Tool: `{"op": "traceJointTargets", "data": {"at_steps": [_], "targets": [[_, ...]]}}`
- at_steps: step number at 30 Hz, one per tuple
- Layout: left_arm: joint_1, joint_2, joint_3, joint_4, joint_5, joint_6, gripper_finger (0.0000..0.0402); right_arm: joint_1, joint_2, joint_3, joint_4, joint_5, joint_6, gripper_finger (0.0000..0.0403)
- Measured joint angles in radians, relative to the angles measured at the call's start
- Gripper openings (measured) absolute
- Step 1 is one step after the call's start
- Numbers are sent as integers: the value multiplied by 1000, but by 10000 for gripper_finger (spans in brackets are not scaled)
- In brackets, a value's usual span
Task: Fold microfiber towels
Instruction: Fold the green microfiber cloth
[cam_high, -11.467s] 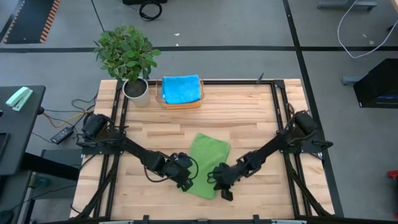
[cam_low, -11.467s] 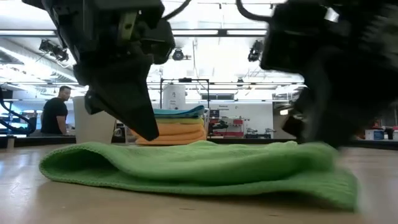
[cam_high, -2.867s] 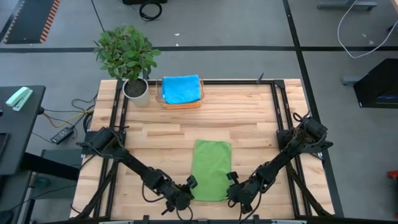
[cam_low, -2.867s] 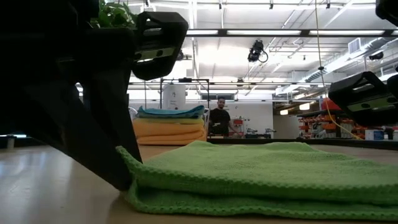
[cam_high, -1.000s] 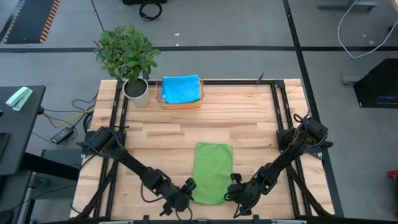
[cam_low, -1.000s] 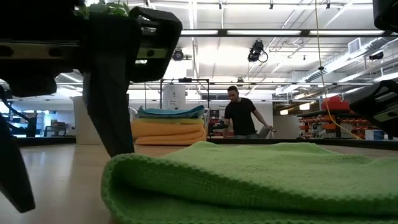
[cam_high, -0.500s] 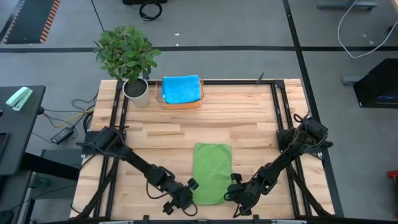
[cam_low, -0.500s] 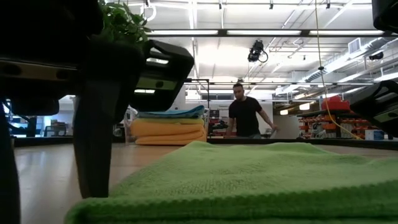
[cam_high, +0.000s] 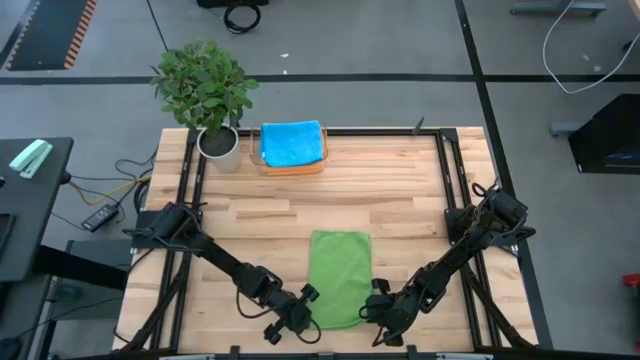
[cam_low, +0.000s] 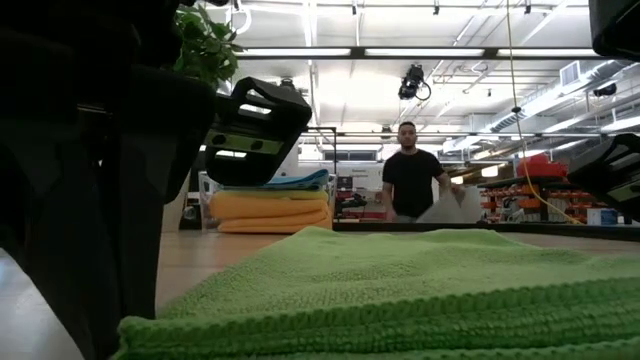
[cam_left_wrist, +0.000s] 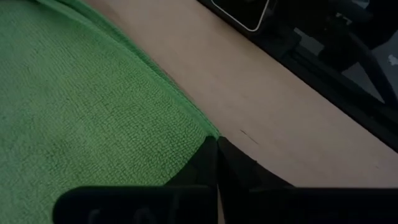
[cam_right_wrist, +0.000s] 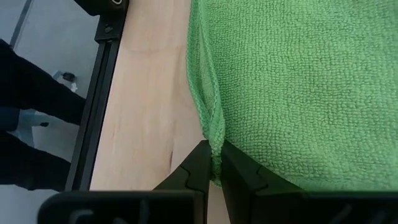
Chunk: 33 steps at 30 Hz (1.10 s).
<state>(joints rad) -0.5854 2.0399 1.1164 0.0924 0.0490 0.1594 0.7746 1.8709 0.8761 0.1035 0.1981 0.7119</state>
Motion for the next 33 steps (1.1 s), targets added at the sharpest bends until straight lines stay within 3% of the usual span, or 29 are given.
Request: {"op": "traceJointTargets", "data": {"at_steps": [12,18,24,28,33], "targets": [[70,-83,-8,-43,-48,-119,2,5,-34,0,-6,-21,142,39],[50,-142,-6,-37,40,-361,1,42,-137,0,-25,15,207,39],[-20,-189,-6,67,49,-583,1,61,-177,0,-11,19,359,39],[-26,-205,-2,134,-27,-743,1,69,-177,0,-5,29,444,39],[27,-204,-4,22,-93,-908,1,41,-177,0,-10,85,494,39]]}}
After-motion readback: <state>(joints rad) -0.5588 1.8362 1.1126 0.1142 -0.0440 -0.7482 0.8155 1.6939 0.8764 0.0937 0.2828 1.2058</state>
